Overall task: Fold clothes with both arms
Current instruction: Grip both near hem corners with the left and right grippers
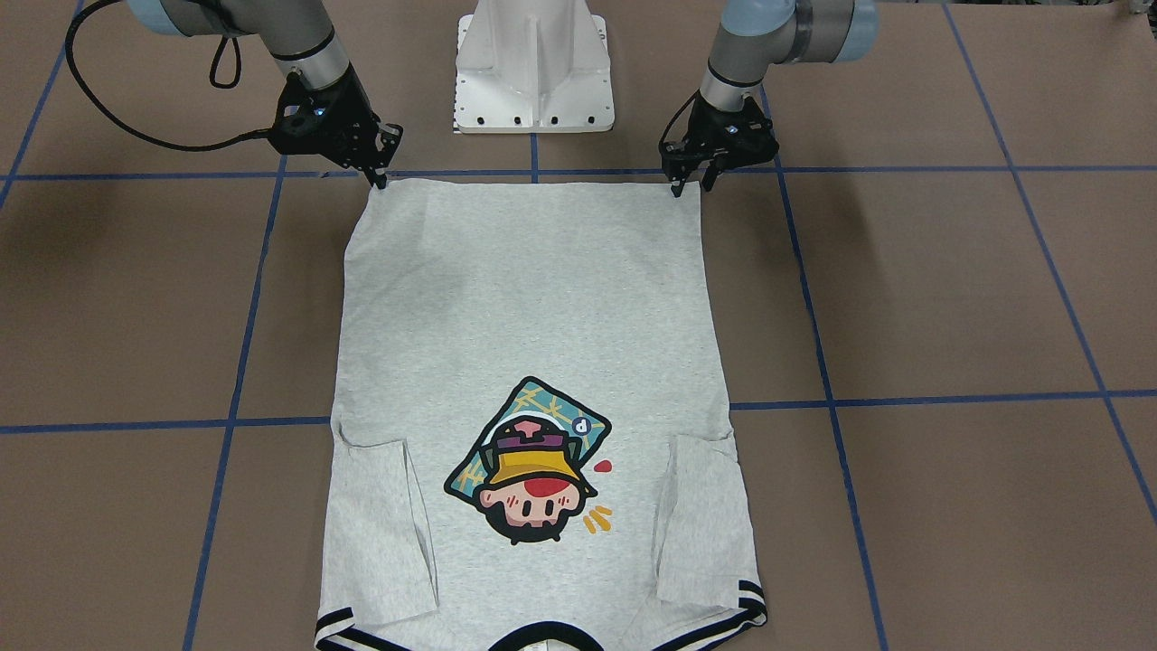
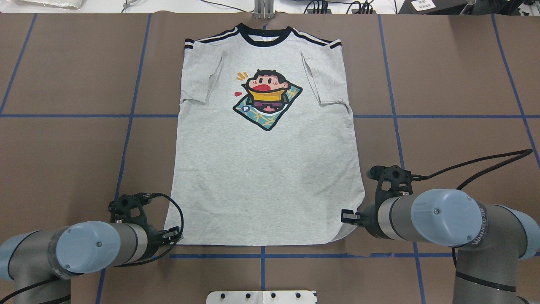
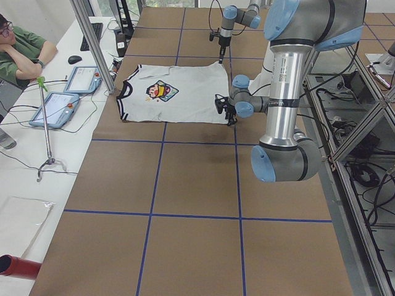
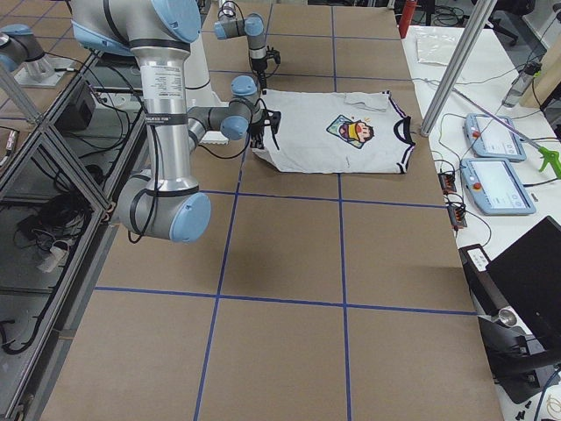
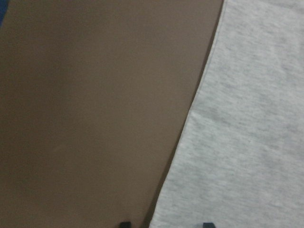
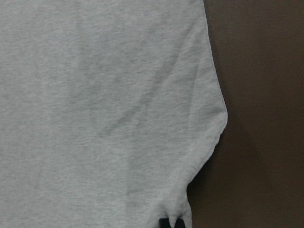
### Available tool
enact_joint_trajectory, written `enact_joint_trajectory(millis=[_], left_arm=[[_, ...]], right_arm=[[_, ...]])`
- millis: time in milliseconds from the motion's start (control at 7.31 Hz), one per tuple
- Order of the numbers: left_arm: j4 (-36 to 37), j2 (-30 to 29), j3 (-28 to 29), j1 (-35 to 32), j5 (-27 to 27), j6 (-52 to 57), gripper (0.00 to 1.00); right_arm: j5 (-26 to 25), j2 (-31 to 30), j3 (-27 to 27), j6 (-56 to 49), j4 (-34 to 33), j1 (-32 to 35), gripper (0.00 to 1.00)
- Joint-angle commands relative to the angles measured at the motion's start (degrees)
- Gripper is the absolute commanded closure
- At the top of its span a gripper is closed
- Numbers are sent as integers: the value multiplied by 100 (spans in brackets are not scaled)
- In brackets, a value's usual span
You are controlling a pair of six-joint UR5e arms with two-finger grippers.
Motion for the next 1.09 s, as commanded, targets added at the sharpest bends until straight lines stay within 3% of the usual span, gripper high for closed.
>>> enact_joint_trajectory(millis=[0,547,684,958], left_arm=[[0,-38,-21,-5,-10,1,53],[44,-73,-13,-5,-10,1,57],[44,-73,-4,-5,-10,-8,64],[44,-73,-30,-5,-19,-17,95]], right_arm=[[111,-9,2,-3,0,83,100],[112,-9,-7,-3,0,83,100],[112,-9,-7,-3,0,83,100],[112,-9,-7,-3,0,83,100]])
